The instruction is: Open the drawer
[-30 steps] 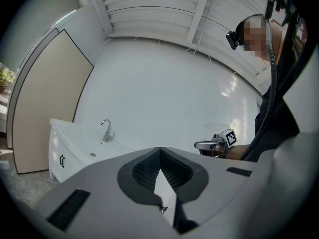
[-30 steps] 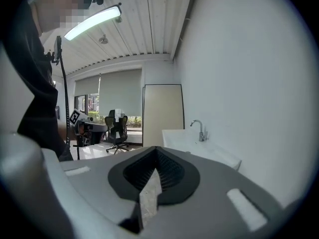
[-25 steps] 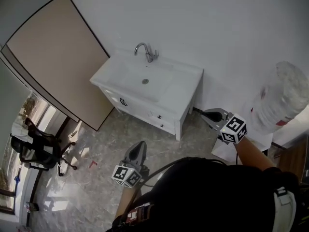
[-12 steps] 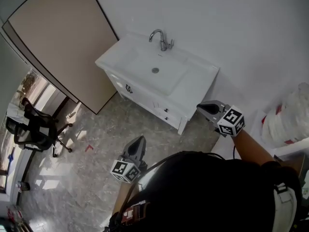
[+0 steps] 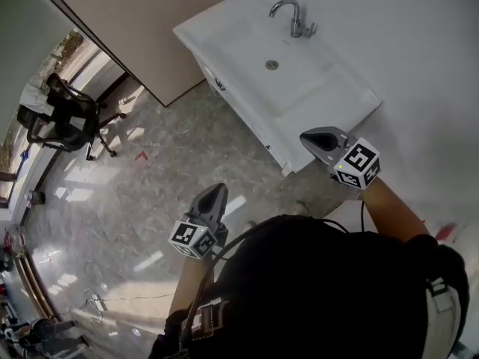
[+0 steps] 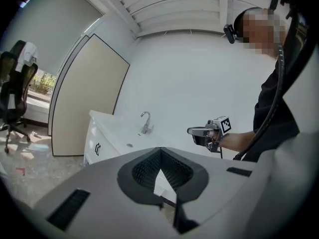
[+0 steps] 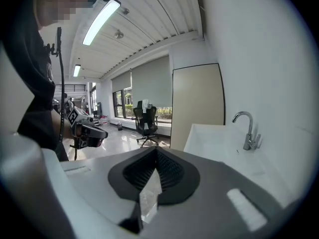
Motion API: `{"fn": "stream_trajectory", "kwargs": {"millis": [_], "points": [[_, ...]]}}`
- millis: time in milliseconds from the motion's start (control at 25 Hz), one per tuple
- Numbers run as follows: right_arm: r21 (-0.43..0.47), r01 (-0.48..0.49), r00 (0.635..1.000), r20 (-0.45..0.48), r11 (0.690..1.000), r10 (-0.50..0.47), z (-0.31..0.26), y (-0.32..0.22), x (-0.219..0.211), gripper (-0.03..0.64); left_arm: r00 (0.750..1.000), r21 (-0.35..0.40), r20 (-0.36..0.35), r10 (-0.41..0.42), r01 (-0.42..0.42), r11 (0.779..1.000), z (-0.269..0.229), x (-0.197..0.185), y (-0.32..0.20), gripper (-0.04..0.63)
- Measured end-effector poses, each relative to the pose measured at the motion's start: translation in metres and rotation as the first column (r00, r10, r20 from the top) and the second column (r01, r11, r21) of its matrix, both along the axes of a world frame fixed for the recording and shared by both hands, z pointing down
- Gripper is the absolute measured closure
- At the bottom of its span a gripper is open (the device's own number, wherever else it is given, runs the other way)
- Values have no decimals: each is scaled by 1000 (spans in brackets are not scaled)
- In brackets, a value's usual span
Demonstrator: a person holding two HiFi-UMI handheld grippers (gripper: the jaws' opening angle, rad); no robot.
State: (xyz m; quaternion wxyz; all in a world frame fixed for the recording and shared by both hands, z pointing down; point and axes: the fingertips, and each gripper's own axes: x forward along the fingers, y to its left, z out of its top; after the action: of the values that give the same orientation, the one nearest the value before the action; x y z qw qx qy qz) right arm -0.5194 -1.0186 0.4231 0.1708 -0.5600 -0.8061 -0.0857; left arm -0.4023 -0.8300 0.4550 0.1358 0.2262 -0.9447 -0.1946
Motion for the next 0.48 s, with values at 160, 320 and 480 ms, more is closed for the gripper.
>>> {"fn": "stream_trajectory", "kwargs": {"millis": [160,320,480], "points": [[-1,58,998,-28,998,-58,30,12,-16,620,997,-15,-78,-26,25,1000,43,1,-17,597],[6,72,996,-51,997,-72,54,28,-13,620,991,-12,-135,-14,13,1000,83,5,-17,597],[10,58,996,-65,998,-58,78,39,-15,620,988,20,-153,20,-17,1000,119,-8,-19,597]]}}
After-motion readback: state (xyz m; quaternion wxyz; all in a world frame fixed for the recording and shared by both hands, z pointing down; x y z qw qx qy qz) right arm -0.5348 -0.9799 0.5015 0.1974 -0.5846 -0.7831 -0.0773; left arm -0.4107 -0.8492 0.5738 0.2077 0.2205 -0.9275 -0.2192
